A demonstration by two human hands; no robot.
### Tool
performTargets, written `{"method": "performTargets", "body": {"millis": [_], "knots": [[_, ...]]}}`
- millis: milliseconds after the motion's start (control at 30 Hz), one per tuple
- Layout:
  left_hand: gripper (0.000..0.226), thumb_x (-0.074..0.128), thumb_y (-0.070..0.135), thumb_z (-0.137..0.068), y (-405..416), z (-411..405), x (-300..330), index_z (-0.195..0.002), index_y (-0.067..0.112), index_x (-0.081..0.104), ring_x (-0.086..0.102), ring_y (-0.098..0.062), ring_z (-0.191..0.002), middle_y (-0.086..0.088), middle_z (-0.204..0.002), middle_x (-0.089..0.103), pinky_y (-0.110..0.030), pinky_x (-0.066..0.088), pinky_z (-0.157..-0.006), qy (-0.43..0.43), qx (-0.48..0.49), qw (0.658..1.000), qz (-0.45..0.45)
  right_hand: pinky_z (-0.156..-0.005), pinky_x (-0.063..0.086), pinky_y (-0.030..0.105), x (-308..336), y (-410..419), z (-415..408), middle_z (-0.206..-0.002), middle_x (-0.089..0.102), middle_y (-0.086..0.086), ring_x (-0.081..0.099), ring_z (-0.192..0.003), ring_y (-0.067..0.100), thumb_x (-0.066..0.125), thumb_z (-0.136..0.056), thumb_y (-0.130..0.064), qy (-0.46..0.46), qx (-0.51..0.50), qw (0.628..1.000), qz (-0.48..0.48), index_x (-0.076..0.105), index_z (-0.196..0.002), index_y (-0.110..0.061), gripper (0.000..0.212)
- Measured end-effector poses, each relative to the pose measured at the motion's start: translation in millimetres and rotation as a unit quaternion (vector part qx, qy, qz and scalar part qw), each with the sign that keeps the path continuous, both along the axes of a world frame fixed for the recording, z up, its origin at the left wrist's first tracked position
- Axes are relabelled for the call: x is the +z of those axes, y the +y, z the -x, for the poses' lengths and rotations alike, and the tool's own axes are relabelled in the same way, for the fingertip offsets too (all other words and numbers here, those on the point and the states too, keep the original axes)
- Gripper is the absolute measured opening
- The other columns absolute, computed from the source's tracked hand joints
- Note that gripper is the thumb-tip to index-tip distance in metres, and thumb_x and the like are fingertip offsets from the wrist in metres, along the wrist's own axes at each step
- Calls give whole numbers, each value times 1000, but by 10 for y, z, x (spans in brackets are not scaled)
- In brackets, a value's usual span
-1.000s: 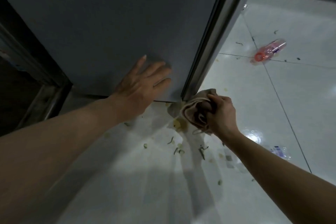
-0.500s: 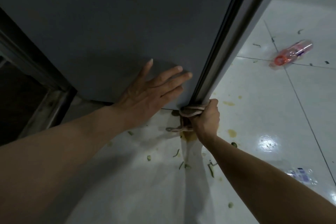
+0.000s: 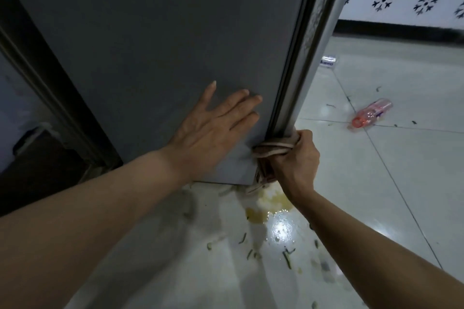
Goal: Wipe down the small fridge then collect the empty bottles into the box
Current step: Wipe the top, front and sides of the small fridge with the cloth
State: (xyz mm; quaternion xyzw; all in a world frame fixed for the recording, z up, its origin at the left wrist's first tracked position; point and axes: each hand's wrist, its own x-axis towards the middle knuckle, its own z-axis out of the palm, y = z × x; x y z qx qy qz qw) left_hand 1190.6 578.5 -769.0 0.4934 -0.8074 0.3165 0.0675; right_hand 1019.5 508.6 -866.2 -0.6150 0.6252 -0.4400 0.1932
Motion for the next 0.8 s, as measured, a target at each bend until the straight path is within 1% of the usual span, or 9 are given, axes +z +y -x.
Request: {"method": "performTargets", "body": {"millis": [67,133,233,367,467,567,633,700,800], "knots": [[60,58,5,-78,10,23,182,-136,12,45,34,-25,-137,-8,-151,34,-60,20,-107,15,33,999,-20,-60,47,34,316,-4,0,-81,60,1,56,-70,21,71,-73,-27,-18,7,999,39,44,-90,-18,33],[72,53,4,-82,-4,44,336,-147,15,24,16,-21,-144,-5,-158,14,-55,-1,-111,37,55,997,-45,-61,48,34,595,0,4,-81,61,2,57,-71,21,72,-72,-27,-31,9,997,64,46,-91,-16,34],[72,42,7,-87,-48,99,602,-150,19,9,-1,-18,-144,-1,-159,-3,-47,-16,-108,78,70,993,-49,-63,50,37,940,8,2,-82,62,2,59,-73,22,74,-70,-27,-46,14,994,94,48,-91,-16,36],[81,55,10,-80,-106,167,1072,-148,20,12,-9,-15,-142,1,-158,-9,-47,-13,-109,121,80,989,8,-66,53,41,1342,-21,-6,-82,62,0,59,-72,20,74,-69,-27,-55,18,991,124,49,-91,-17,35],[84,57,17,-78,-156,191,1393,-147,20,9,-8,-14,-140,5,-156,-11,-49,-8,-111,134,97,985,45,-66,53,36,1643,-32,-20,-83,62,-1,60,-74,18,76,-67,-29,-58,12,987,152,50,-92,-19,37],[84,58,18,-77,-152,215,1559,-146,20,11,2,-15,-136,4,-153,-1,-52,0,-112,130,96,986,40,-64,50,30,1991,-49,-35,-80,61,-4,60,-73,16,77,-67,-33,-65,9,981,182,48,-91,-22,39],[82,60,15,-74,-119,214,1641,-146,19,19,15,-17,-135,1,-153,15,-51,6,-112,146,77,985,40,-66,48,28,2217,-62,-41,-82,61,-5,59,-75,15,78,-67,-34,-70,7,977,201,49,-92,-23,40],[80,63,11,-72,-92,213,1749,-144,17,27,30,-20,-133,-2,-150,28,-50,12,-112,167,59,983,44,-71,50,29,2366,-61,-47,-91,61,-3,58,-81,15,80,-68,-34,-55,16,978,199,50,-96,-21,43],[77,64,12,-73,-65,211,1965,-142,17,31,35,-22,-131,-3,-147,33,-50,16,-111,173,53,982,56,-73,51,34,2506,-49,-63,-96,59,2,57,-84,18,79,-70,-34,-31,16,984,172,48,-97,-17,45]]}}
